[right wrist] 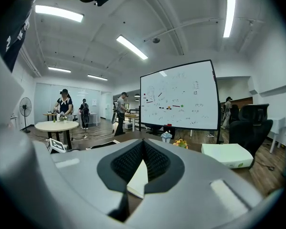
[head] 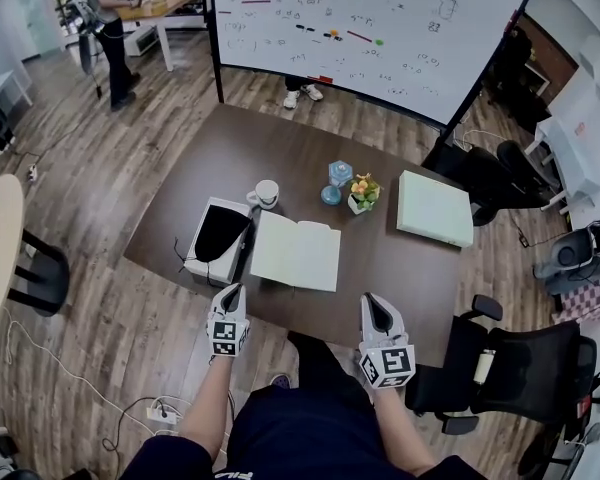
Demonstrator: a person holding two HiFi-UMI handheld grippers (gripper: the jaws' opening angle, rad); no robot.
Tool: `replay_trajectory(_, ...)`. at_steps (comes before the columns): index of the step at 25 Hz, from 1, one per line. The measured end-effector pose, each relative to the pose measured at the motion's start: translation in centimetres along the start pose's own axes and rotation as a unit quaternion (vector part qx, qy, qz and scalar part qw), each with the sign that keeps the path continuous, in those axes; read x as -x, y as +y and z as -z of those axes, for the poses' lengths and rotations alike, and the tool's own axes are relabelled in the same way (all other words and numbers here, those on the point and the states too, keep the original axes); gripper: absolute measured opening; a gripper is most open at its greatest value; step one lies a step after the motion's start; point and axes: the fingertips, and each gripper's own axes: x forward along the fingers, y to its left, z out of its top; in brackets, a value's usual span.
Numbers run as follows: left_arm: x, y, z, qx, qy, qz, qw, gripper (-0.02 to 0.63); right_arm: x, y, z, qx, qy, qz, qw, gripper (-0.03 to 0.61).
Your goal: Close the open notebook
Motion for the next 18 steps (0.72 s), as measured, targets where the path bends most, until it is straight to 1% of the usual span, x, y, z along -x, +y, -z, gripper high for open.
replay_trajectory(3, -1.4, -0.2, 1.6, 0.001, 0.02, 0.011, 0.9997, -0.014, -0.2, -0.4, -0.3, 0.006, 0.001, 0.001, 1.0, -0.002)
replay_trajectory(7, -2.9, 0.3, 2.3, 0.014, 0.031, 0.006, 0.9994, -0.014, -0.7, -1.4, -0.8, 0.01, 0.0, 0.006, 1.0, -0.002)
replay_trajectory(13, -4.1, 0.4, 3.0, -0.006, 0.048, 0.007, 0.9988, -0.014, -0.8, -2.5, -1.5, 0.011, -0.008, 0.013, 1.0, -0.002)
replay_trajectory(16, -5.0, 0.3, 3.8, 0.005, 0.057, 0.014, 0.9982, -0.014, -1.1, -2.9, -1.3, -0.002, -0.004, 0.014, 1.0, -0.002)
replay_trajectory(18, -5.4, 0.2, 4.3, 0.009, 0.065, 0.016, 0.9977, -0.014, -1.1, -3.0, -1.1, 0.0, -0.002, 0.013, 1.0, -0.002)
